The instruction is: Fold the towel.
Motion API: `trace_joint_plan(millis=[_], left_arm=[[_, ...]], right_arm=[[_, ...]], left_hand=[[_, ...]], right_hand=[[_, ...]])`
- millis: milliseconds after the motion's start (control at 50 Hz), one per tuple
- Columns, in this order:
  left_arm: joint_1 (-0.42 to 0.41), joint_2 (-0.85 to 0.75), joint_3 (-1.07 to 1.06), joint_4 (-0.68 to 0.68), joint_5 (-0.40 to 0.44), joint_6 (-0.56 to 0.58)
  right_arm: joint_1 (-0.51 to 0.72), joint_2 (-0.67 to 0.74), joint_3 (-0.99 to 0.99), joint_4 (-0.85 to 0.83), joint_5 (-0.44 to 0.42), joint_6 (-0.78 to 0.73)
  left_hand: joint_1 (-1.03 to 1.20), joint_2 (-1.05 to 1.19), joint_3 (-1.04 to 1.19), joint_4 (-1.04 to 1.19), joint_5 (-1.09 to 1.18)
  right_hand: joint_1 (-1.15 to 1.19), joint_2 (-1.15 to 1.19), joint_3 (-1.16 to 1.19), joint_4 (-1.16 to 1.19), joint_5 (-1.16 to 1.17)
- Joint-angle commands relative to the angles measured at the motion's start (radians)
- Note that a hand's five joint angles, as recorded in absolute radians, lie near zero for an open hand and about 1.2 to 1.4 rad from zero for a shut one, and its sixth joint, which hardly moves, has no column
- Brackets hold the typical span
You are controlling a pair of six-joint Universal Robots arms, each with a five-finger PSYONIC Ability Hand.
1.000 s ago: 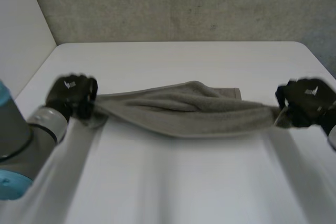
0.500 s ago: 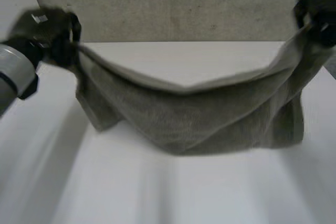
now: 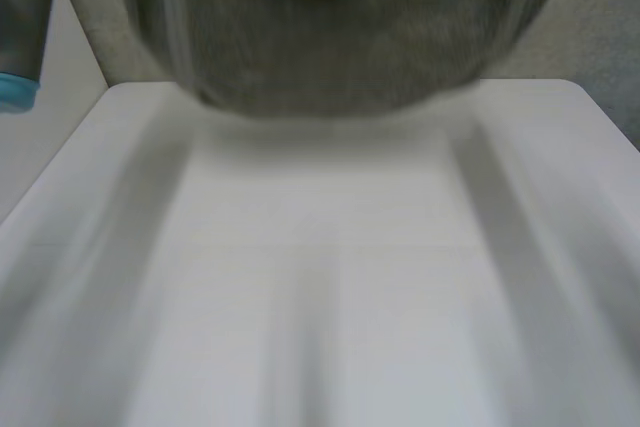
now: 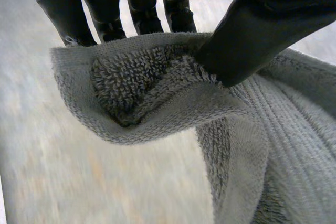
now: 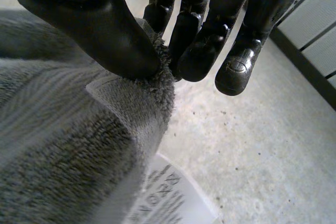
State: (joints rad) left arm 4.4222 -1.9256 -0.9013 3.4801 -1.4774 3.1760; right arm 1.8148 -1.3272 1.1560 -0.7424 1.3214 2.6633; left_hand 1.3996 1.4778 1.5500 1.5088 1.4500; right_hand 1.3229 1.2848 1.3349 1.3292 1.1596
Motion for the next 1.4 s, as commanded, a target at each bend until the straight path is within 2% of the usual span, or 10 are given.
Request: trace_joint_plan(millis=[20, 180, 300, 460, 540, 700, 820, 940, 1180, 1400], left_arm=[[0.011, 0.051, -0.207, 0.111, 0.011, -0.074], [0.040, -0.006, -0.577, 0.142, 0.126, -0.053], [0.060, -0.078, -0.780, 0.218, 0.209, 0.082], [0.091, -0.132, -0.873, 0.228, 0.213, 0.303], [0.115, -0.115, -0.878, 0.220, 0.212, 0.325], [0.167, -0.032, -0.916, 0.178, 0.213, 0.325], [0.194, 0.059, -0.986, 0.157, 0.220, 0.326], [0.210, 0.214, -1.071, 0.151, 0.281, 0.325], [0.246, 0.502, -1.196, -0.027, 0.327, 0.323], [0.261, 0.438, -1.216, -0.027, 0.391, 0.328]], right_arm=[[-0.006, -0.026, 0.076, 0.138, -0.022, 0.083], [0.000, 0.095, 0.194, 0.526, -0.116, -0.008], [0.006, 0.204, 0.350, 0.583, -0.126, -0.132], [-0.003, 0.278, 0.438, 0.583, -0.122, -0.175], [-0.011, 0.266, 0.455, 0.586, -0.120, -0.164], [-0.049, 0.168, 0.502, 0.595, -0.106, -0.157], [-0.149, -0.016, 0.527, 0.698, -0.119, -0.157], [-0.193, -0.107, 0.513, 0.795, -0.126, -0.157], [-0.347, -0.345, 0.534, 1.074, -0.278, -0.189], [-0.410, -0.357, 0.548, 1.065, -0.378, -0.264]], left_hand=[[-0.003, -0.082, -0.154, -0.113, -0.228], [-0.003, -0.082, -0.154, -0.113, -0.228], [-0.003, -0.082, -0.154, -0.113, -0.228], [-0.003, -0.082, -0.154, -0.113, -0.228], [-0.003, -0.082, -0.154, -0.113, -0.228], [-0.003, -0.082, -0.154, -0.113, -0.228], [-0.003, -0.082, -0.154, -0.113, -0.228], [-0.003, -0.082, -0.154, -0.113, -0.228], [-0.003, -0.082, -0.154, -0.113, -0.228], [-0.003, -0.082, -0.154, -0.113, -0.228]], right_hand=[[0.073, 0.111, 0.061, 0.067, 0.062], [0.073, 0.111, 0.061, 0.067, 0.062], [0.073, 0.111, 0.061, 0.067, 0.062], [0.073, 0.111, 0.061, 0.067, 0.062], [0.073, 0.111, 0.061, 0.067, 0.062], [0.073, 0.111, 0.061, 0.067, 0.062], [0.073, 0.111, 0.061, 0.067, 0.062], [0.073, 0.111, 0.061, 0.067, 0.062], [0.073, 0.111, 0.061, 0.067, 0.062], [0.073, 0.111, 0.061, 0.067, 0.062]])
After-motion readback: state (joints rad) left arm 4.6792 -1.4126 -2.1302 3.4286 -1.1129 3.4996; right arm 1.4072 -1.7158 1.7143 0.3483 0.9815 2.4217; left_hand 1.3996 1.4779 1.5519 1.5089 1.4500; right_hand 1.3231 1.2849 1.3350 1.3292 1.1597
